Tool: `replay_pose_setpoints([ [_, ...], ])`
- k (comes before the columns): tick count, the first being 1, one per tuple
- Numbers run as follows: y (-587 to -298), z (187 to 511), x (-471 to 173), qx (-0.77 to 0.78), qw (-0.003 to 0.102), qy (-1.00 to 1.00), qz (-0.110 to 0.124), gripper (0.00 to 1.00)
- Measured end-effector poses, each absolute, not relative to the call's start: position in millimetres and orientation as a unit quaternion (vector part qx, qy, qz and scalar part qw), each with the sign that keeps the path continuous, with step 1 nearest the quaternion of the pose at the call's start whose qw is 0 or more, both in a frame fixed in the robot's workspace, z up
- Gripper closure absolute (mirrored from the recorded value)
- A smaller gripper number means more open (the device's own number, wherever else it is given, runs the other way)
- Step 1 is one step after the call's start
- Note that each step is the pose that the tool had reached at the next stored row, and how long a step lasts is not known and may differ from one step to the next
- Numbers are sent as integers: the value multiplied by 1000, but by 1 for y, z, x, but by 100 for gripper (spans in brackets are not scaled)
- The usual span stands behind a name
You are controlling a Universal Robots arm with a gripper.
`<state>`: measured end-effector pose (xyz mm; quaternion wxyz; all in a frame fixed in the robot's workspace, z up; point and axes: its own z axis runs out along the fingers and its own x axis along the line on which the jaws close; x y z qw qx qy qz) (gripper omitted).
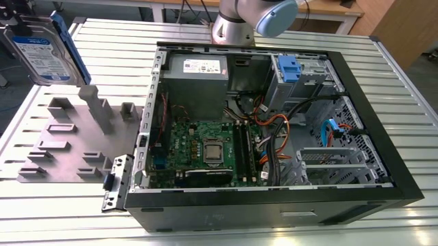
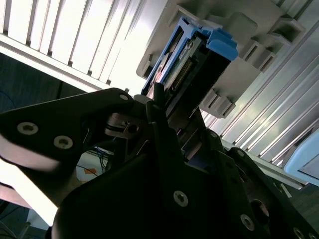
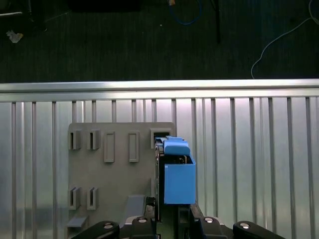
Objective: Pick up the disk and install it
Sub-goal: 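Pick up the disk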
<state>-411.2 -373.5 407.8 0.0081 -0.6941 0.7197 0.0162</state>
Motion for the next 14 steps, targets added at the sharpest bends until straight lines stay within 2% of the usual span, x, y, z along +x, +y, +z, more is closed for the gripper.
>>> replay_pose_setpoints([
  [14, -374, 417, -411, -694, 8, 720, 16, 65],
])
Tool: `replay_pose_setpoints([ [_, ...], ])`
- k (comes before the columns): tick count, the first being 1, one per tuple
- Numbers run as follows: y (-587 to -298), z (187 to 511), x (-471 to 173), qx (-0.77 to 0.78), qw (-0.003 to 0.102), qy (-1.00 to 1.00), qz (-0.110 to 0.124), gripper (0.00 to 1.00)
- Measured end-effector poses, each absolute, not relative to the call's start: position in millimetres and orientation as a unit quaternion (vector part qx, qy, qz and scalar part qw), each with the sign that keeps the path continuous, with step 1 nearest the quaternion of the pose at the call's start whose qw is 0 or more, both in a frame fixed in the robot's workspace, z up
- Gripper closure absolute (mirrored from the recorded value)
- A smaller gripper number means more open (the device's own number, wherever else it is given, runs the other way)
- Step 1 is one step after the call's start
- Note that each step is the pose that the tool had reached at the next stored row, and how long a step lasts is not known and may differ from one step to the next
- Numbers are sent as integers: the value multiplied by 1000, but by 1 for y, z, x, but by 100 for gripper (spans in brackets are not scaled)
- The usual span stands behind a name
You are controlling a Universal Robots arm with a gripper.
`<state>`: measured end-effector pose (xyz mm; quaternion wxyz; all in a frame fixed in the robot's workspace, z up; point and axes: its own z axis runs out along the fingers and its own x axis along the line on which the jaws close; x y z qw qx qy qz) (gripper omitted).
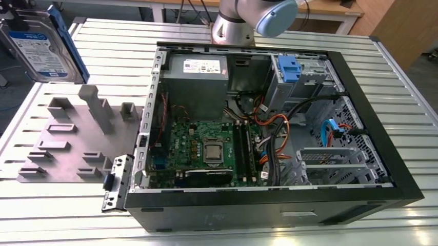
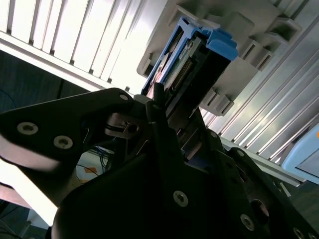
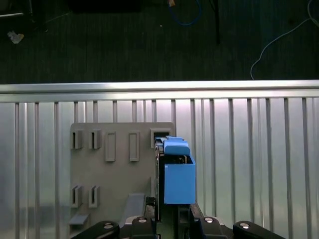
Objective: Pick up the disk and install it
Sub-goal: 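Pick up the disk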
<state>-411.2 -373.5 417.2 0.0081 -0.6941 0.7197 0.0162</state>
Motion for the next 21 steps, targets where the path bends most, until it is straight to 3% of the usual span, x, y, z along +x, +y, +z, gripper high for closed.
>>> replay_pose_setpoints([
  [21, -374, 432, -411, -694, 8, 720, 16, 65],
])
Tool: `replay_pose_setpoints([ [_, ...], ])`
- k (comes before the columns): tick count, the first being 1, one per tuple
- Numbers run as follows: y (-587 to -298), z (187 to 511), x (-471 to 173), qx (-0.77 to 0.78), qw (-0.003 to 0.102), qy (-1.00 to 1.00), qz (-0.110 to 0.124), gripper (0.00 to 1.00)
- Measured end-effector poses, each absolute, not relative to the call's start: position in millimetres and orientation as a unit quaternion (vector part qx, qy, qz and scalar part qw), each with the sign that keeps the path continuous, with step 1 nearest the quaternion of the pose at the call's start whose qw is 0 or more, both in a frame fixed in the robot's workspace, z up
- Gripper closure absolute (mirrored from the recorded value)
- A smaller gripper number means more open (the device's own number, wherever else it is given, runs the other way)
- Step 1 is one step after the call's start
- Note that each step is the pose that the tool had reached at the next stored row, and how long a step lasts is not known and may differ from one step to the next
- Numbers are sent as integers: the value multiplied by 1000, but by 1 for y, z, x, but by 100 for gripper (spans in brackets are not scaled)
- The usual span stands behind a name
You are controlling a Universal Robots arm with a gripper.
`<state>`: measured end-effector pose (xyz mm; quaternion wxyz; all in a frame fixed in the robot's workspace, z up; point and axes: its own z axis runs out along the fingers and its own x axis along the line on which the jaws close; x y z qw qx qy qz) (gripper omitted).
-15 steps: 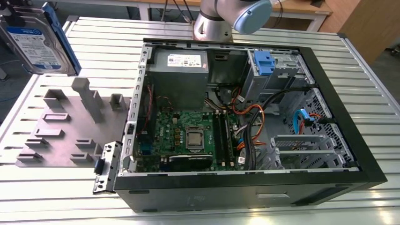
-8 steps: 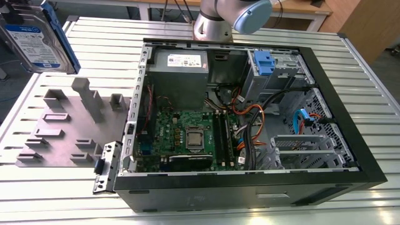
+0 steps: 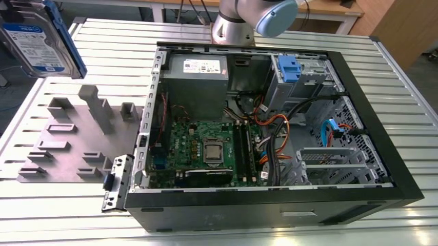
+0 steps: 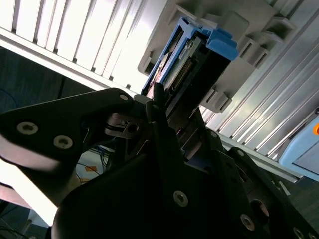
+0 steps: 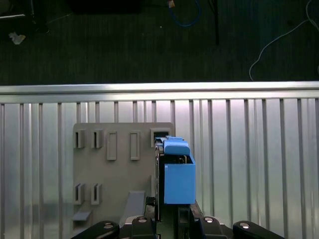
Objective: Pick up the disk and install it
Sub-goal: 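Pick up the disk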
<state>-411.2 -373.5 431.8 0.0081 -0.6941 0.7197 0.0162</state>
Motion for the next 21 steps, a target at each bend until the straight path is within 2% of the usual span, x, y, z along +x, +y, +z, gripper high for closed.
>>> replay_pose_setpoints([
  [21, -374, 459, -411, -694, 8, 720, 16, 65],
])
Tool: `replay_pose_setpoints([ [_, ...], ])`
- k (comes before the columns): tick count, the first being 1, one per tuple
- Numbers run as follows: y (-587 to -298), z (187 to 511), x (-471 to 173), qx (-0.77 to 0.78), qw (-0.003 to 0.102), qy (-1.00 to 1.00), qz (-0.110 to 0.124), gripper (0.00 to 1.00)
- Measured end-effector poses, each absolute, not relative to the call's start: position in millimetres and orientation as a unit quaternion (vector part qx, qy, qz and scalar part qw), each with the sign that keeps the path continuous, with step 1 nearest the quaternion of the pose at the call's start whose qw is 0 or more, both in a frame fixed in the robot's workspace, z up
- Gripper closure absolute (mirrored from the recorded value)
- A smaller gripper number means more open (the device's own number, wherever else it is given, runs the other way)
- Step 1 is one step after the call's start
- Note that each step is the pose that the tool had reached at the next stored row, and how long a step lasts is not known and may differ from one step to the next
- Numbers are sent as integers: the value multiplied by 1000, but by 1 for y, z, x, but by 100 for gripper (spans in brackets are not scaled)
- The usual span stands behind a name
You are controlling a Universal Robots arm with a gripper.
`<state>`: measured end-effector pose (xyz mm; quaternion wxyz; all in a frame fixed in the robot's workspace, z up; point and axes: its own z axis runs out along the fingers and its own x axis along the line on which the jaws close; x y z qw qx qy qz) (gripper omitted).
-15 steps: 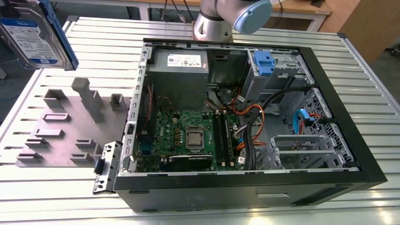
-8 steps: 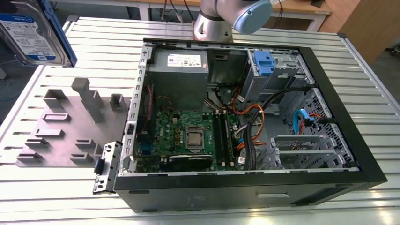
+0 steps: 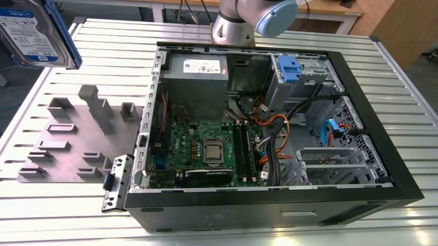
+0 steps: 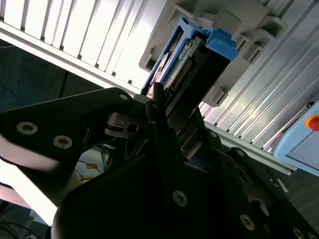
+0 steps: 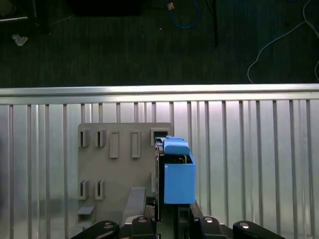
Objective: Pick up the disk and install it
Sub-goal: 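Pick up the disk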
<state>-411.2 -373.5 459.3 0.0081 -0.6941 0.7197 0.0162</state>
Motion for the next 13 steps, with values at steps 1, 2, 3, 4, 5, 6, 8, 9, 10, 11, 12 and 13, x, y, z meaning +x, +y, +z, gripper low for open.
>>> replay_pose_setpoints([
  [1, -374, 462, -411, -694, 8, 720, 16, 65],
  [2, -374, 465, -411, -694, 8, 720, 16, 65],
  [3, -374, 467, -411, -694, 8, 720, 16, 65],
  [4, -374, 470, -411, -694, 8, 720, 16, 65],
  [5, -374, 472, -411, -694, 8, 720, 16, 65],
  [6, -374, 475, -411, -694, 8, 720, 16, 65],
  [8, -374, 480, -411, -694, 8, 720, 16, 65],
  [9, -374, 483, -411, -694, 8, 720, 16, 65],
  [10, -374, 485, -411, -694, 8, 720, 16, 65],
  [11, -374, 486, -411, -694, 8, 720, 16, 65],
  [12, -374, 488, -411, -694, 8, 720, 16, 65],
  [13, -374, 490, -411, -694, 8, 720, 16, 65],
])
